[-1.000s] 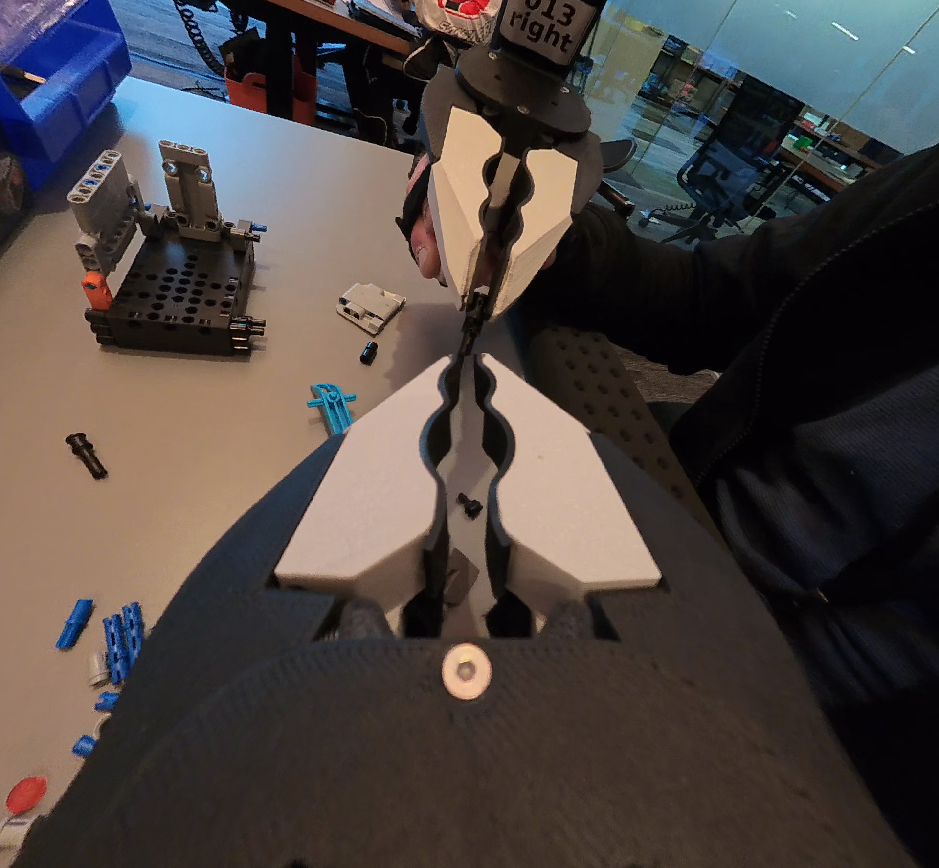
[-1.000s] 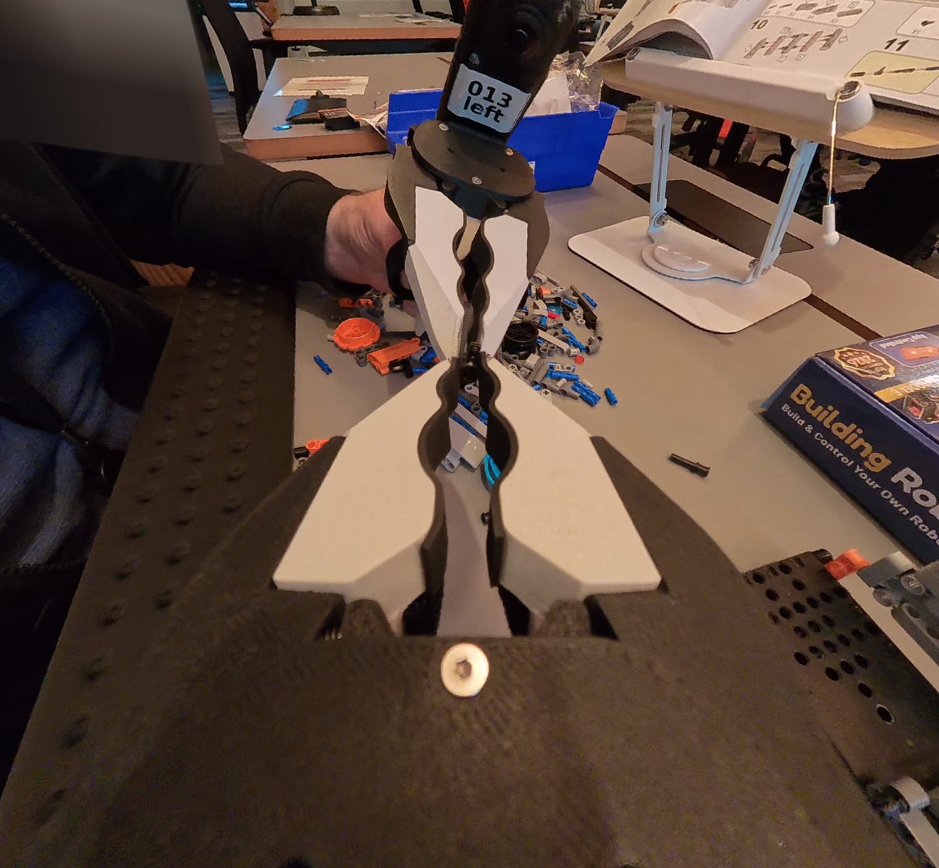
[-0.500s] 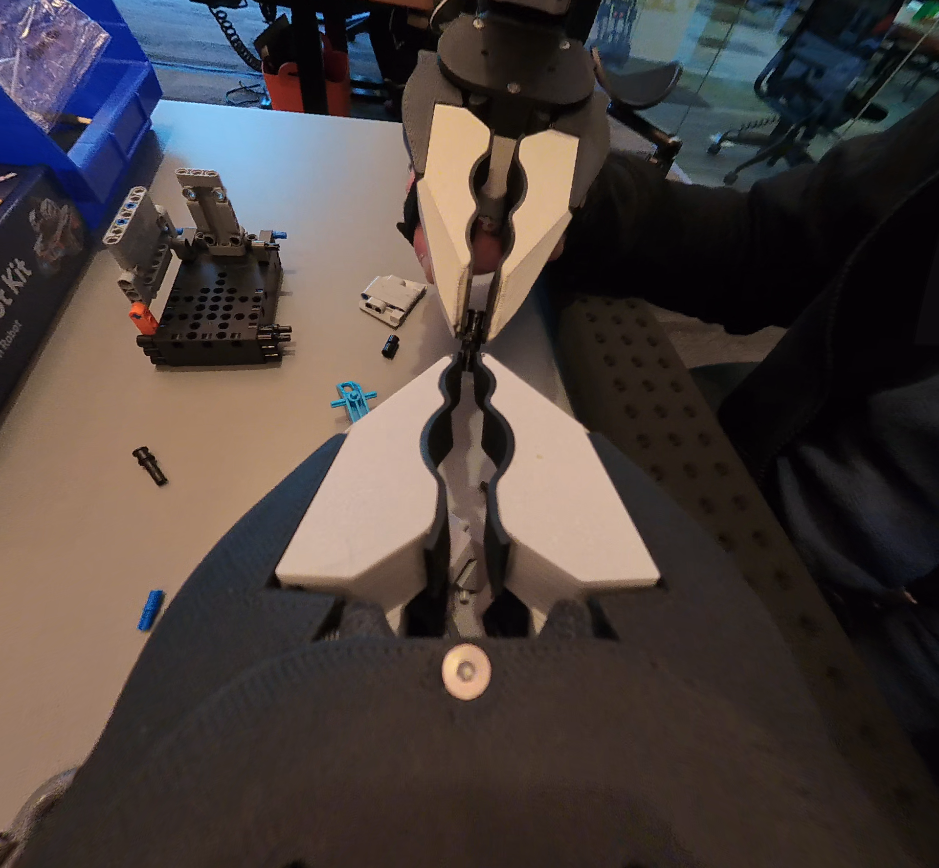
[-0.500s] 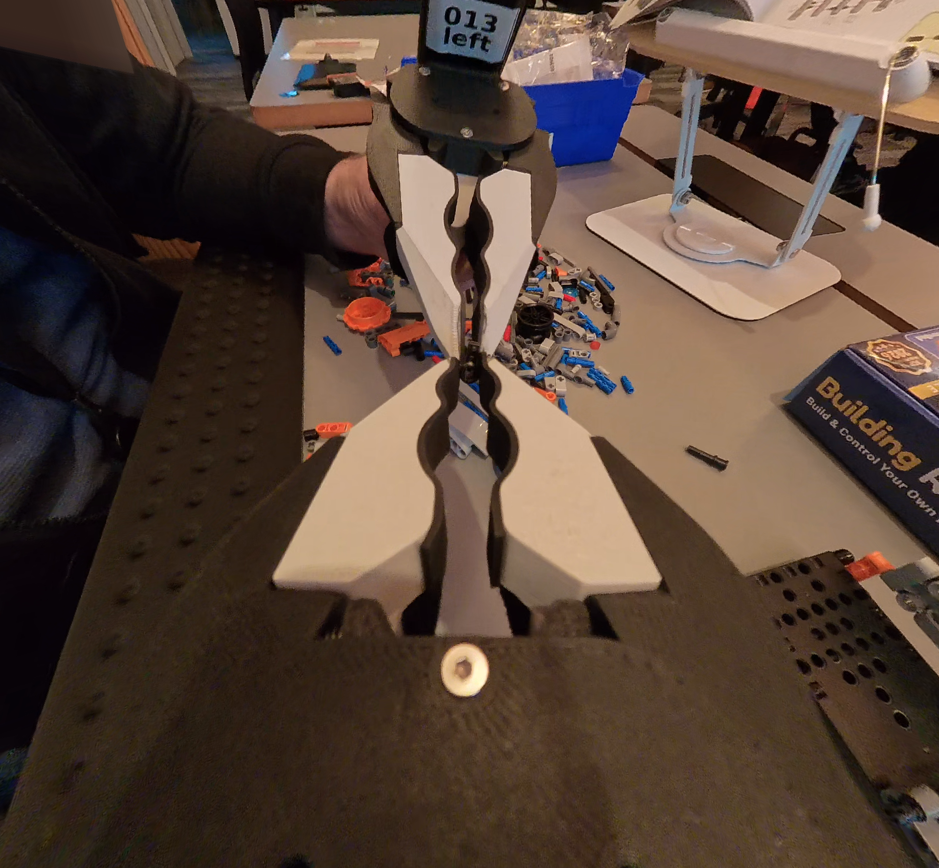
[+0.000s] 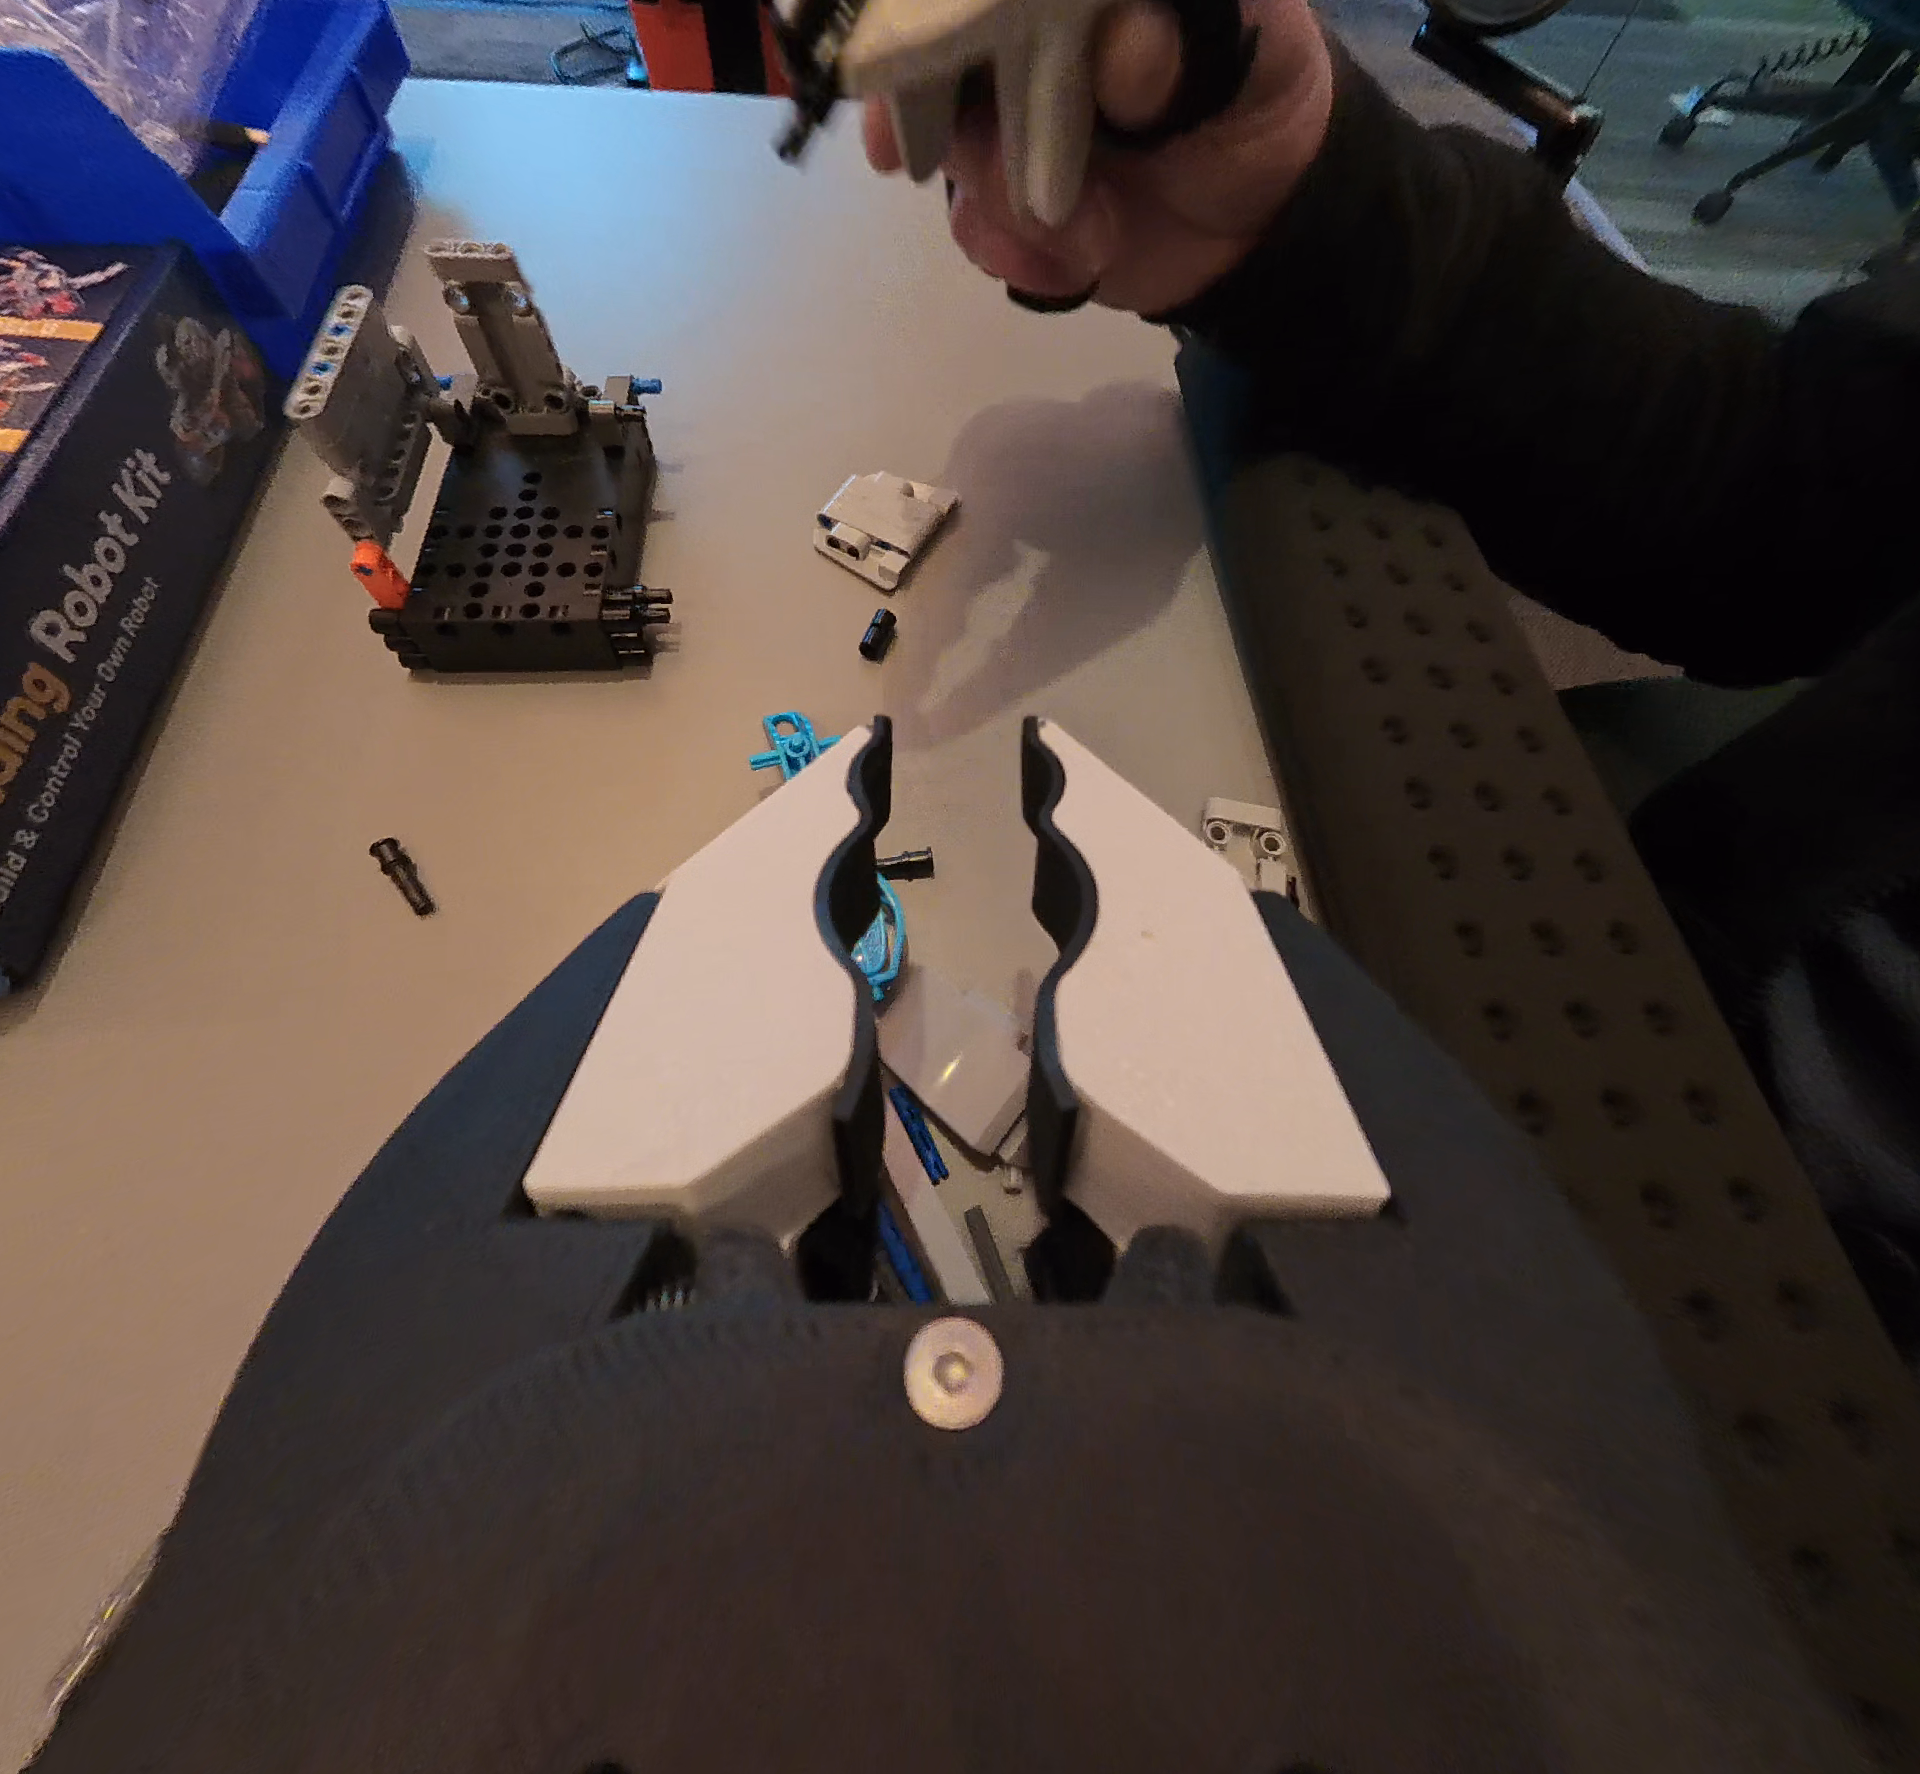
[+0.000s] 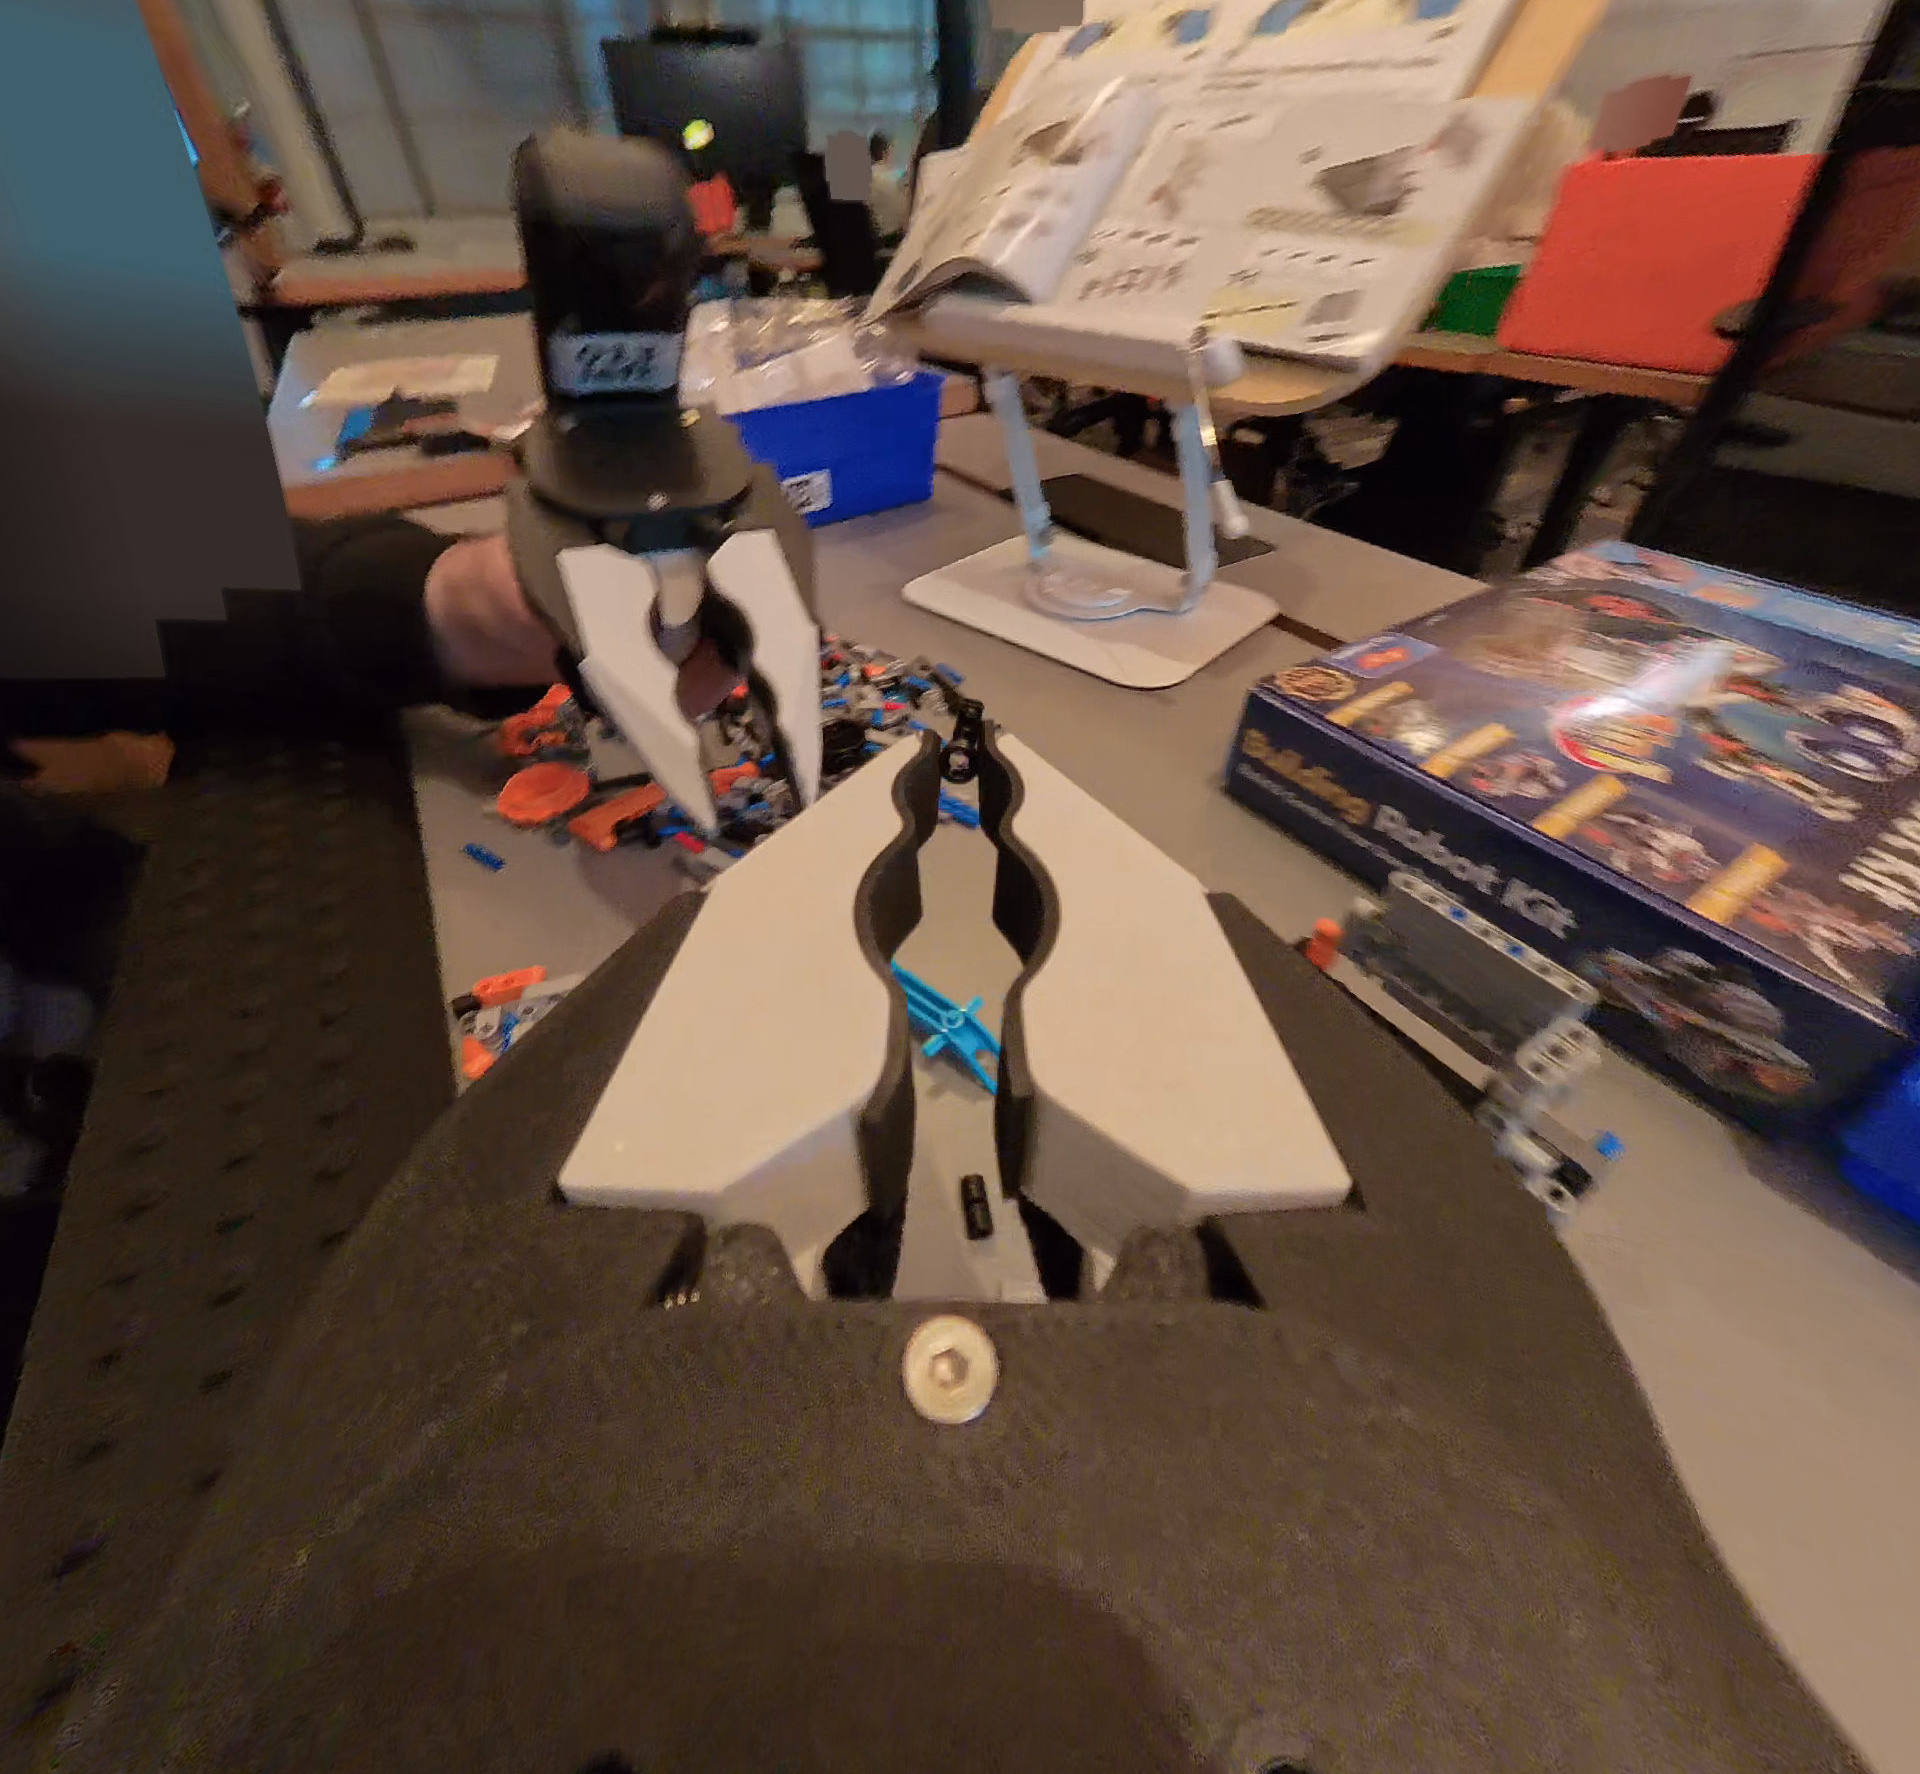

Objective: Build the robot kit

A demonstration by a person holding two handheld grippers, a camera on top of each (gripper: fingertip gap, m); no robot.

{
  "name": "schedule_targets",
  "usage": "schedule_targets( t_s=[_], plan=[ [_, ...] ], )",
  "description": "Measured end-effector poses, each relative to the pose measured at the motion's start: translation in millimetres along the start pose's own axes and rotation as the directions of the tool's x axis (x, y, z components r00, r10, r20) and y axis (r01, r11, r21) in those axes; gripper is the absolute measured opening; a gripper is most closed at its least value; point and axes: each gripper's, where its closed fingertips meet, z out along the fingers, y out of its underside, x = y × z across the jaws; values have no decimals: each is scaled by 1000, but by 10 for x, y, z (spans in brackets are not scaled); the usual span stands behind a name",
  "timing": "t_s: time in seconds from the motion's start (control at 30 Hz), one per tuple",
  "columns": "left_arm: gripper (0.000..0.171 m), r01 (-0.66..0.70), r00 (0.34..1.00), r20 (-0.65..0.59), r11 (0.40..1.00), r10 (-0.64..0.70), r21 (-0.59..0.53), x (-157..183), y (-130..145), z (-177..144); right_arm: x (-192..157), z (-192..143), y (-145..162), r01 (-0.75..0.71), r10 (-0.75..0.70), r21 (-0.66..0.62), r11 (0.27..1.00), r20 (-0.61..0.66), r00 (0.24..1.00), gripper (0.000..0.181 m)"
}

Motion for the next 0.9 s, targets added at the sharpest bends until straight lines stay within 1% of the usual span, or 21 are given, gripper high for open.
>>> schedule_targets(
  t_s=[0.1,0.2,0.27,0.37,0.43,0.47,0.53,0.6,0.7,0.77,0.9],
  plan=[
    [31,-39,999,-3,996,39,-82,46,38,158,169,-106,36,-31,31,-1,1000,-69,997,4],
    [31,-85,996,6,985,87,-147,38,-8,344,207,-142,32,-49,50,12,999,-75,996,4],
    [30,-112,994,-10,975,112,-194,38,-31,529,217,-126,68,-60,59,-4,998,-73,996,4],
    [30,-161,986,-14,938,165,-308,-62,84,840,212,-117,84,-63,62,-10,998,-68,996,4],
    [29,-188,978,7,897,208,-401,-192,216,987,222,-131,80,-67,67,-6,998,-70,995,4],
    [29,-196,976,3,884,218,-426,-220,257,1043,220,-141,68,-70,70,2,998,-67,995,4],
    [25,-188,976,9,869,216,-457,-247,294,1110,218,-155,49,-71,72,13,997,-64,995,4],
    [21,-208,969,19,853,247,-479,-279,308,1149,211,-161,38,-73,74,18,997,-60,995,4],
    [16,-185,977,6,865,212,-466,-267,303,1218,204,-173,24,-71,73,24,997,-56,996,4],
    [5,-176,981,-5,872,196,-458,-251,302,1242,205,-191,4,-74,76,36,997,-55,996,4],
    [5,-178,979,14,885,203,-431,-252,289,1216,212,-223,-19,-82,85,53,995,-53,995,4]
  ],
)
